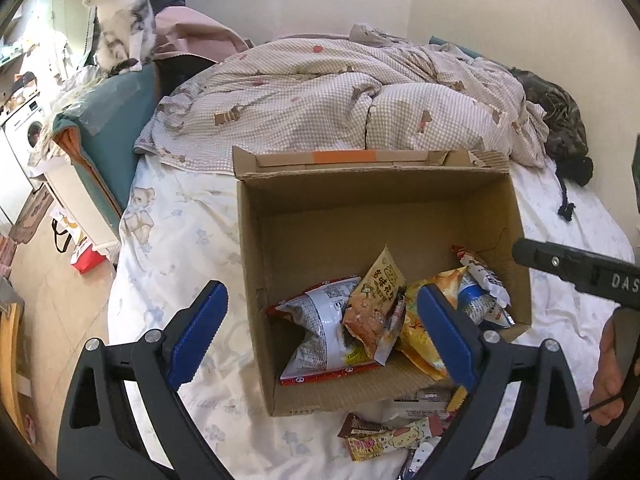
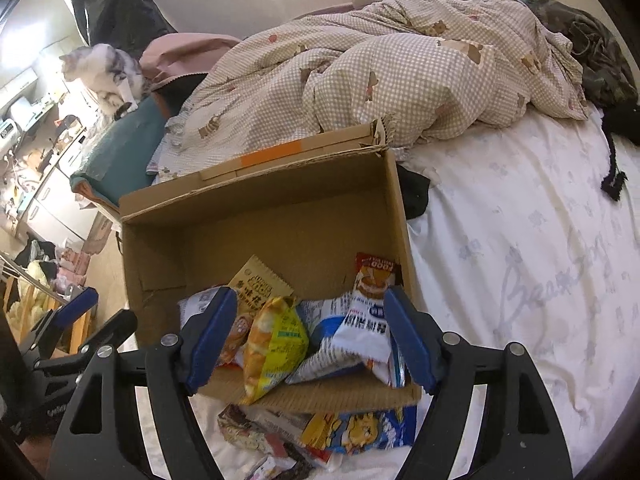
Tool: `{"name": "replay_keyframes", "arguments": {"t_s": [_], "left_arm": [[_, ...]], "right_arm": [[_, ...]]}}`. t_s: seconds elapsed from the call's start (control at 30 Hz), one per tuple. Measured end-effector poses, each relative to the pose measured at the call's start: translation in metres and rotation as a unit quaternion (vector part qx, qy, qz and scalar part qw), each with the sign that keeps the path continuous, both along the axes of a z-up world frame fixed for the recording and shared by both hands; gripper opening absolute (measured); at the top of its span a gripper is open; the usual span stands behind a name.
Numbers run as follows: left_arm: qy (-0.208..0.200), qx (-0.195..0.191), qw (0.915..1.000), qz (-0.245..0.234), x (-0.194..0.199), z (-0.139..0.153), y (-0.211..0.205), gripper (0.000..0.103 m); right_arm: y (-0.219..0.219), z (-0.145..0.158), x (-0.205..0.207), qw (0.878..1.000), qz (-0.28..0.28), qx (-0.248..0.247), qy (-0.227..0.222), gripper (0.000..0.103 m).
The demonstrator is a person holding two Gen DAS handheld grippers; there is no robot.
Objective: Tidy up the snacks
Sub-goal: 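Withdraw both tools from the box toward the snacks on the sheet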
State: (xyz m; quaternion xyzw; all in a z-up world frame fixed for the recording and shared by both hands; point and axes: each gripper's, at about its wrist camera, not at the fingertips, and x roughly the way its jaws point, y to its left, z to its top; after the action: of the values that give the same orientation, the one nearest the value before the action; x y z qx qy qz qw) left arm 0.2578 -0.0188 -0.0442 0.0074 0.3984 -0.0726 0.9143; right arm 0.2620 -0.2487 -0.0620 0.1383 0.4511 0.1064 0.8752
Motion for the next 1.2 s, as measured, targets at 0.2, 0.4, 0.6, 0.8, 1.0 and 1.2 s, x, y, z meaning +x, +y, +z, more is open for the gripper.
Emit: {"name": "replay_keyframes", "arguments": {"t_s": [0.2,0.4,0.6,0.8,1.0,1.2], "left_arm": [[-0.011,-0.004,0.9999,0.003,-0.024,0.008,0.009,0.094],[0.001,-0.017,0.9998,0.012,-0.044,0.010,0.017,0.094],[0.013,-0.033,0.9993,0.012,-0.068,0.008,0.019,0.094],[0.030,-0.033,0.9990,0.003,-0.087,-0.001,0.014,0.094],[0.056,-0.040,0.9977,-0.002,-0.097,-0.014,0.016,0.094],[0.111,-0.054,0.9923,0.014,-0.093,-0.041,0.021,0.094]], "right_arm": [[-0.004,0.008,-0.028,1.000,-0.002,0.006,-0.003,0.078],[-0.011,0.010,-0.058,1.000,-0.014,0.026,0.001,0.078],[-0.014,0.008,-0.084,0.999,-0.023,0.034,0.009,0.078],[-0.019,0.000,-0.104,0.998,-0.036,0.050,0.029,0.078],[-0.023,-0.010,-0.116,0.994,-0.046,0.083,0.050,0.078],[-0.028,-0.026,-0.118,0.992,-0.059,0.081,0.075,0.078]]}}
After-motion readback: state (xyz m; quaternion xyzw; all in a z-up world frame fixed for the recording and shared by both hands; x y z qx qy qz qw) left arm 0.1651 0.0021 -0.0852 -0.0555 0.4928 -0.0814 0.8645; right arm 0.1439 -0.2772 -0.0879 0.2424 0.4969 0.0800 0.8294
